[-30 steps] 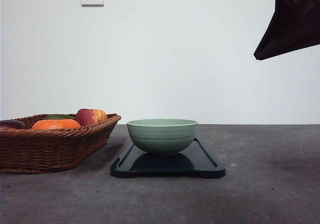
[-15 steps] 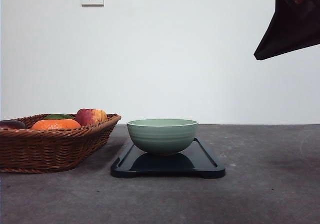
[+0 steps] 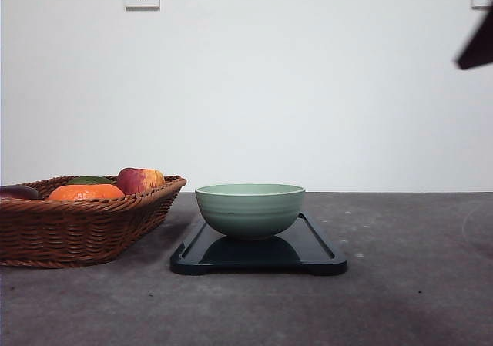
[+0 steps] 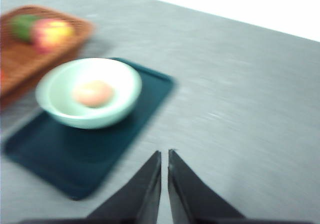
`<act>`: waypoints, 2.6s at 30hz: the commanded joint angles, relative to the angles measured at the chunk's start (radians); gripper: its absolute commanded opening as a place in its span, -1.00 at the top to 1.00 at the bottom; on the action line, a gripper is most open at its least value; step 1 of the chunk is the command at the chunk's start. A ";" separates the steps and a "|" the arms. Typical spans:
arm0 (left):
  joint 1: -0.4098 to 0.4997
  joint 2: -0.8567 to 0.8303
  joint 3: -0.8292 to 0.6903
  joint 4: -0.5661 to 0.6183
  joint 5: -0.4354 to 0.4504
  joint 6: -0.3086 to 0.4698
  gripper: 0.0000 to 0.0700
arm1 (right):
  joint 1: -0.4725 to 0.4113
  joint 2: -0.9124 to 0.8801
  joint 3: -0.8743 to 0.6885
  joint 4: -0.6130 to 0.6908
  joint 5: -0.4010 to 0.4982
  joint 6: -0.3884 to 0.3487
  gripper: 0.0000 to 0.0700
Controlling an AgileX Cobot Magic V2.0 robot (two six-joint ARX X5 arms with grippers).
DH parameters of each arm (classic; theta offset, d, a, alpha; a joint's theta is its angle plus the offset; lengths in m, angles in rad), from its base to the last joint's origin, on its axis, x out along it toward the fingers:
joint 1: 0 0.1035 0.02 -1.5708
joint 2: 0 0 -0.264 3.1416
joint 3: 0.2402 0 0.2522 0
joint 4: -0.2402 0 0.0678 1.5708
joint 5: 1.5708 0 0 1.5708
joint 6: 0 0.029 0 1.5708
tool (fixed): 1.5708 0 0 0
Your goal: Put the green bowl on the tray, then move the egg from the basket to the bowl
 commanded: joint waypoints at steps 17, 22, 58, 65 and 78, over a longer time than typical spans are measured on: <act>0.001 -0.001 -0.020 0.015 -0.002 0.014 1.00 | -0.256 -0.522 -0.424 0.191 0.004 -0.012 0.96; 0.001 -0.001 -0.020 0.014 -0.002 0.014 1.00 | -0.268 -0.521 -0.424 0.196 0.003 -0.009 0.96; 0.001 -0.001 -0.020 0.014 -0.002 0.014 1.00 | -0.268 -0.521 -0.424 0.196 0.003 -0.009 0.96; 0.001 -0.001 -0.020 0.014 -0.002 0.014 1.00 | -0.268 -0.521 -0.424 0.196 0.003 -0.009 0.96; 0.001 -0.001 -0.020 0.015 -0.002 0.014 1.00 | -0.268 -0.521 -0.424 0.196 0.003 -0.009 0.96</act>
